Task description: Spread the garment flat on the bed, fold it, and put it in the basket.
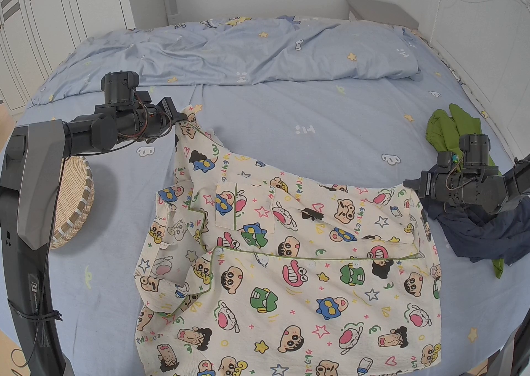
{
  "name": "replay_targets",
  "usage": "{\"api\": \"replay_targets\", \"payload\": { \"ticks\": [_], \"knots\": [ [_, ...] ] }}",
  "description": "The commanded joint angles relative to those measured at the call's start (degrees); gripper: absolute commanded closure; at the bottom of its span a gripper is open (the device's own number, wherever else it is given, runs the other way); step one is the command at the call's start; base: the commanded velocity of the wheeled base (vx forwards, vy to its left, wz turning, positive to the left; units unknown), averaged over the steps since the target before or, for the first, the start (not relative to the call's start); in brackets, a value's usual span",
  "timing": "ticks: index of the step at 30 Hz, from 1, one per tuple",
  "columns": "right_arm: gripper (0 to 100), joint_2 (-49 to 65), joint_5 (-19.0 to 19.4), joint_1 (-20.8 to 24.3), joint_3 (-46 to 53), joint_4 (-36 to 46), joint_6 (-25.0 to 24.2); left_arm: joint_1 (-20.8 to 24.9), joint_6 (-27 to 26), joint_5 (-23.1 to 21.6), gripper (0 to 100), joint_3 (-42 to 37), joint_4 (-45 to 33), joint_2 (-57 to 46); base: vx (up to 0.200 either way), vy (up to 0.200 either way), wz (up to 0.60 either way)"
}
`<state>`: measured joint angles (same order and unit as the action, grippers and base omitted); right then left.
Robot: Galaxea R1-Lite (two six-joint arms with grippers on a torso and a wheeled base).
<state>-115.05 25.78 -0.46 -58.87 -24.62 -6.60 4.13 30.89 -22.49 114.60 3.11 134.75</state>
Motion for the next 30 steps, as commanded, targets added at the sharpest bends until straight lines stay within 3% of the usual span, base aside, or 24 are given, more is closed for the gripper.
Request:
{"api": "replay_targets", "payload": {
  "ticks": [1, 30],
  "knots": [
    [100, 0.01, -0.65, -0.15, -1.95, -0.25, -0.70, 0.00, -0.04, -0.01, 100, -0.01, 0.06, -0.02, 0.000, 0.000, 0.00],
    [100, -7.73, -1.17, -2.79, -12.59, -4.29, -3.34, -0.27, -0.13, -0.01, 100, -0.01, 0.23, 0.68, 0.000, 0.000, 0.00]
  ]
}}
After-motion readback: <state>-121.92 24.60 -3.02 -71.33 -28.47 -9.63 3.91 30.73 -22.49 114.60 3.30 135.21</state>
